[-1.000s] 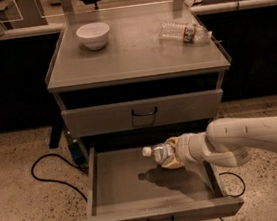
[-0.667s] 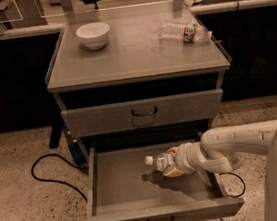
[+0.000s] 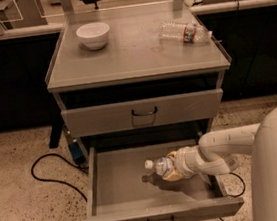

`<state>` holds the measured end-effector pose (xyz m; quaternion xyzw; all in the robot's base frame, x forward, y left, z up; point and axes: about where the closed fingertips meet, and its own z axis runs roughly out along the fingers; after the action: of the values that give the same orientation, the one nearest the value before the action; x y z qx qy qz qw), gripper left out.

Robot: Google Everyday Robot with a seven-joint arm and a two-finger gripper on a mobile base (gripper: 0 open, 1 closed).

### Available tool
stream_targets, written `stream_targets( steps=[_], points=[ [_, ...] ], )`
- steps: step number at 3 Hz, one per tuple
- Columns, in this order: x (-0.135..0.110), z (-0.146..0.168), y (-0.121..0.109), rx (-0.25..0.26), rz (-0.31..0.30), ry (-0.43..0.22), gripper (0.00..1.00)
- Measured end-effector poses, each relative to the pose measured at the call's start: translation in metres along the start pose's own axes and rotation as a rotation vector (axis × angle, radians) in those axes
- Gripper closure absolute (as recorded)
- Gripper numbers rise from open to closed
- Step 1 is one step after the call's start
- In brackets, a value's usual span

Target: Place blue plastic bottle into middle drawer

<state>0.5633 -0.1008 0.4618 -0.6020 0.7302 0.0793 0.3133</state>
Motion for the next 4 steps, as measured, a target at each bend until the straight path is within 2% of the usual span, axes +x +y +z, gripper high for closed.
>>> stream_targets(
  steps=[2,3,4],
  points=[
    [0.054,0.096,-0.013,-0.071,0.030,0.079,1.00],
    [0.054,0.096,-0.013,-0.073,0.031,0.081,1.00],
    [0.054,0.096,-0.013,-0.073,0.031,0.081,0.81]
  ],
)
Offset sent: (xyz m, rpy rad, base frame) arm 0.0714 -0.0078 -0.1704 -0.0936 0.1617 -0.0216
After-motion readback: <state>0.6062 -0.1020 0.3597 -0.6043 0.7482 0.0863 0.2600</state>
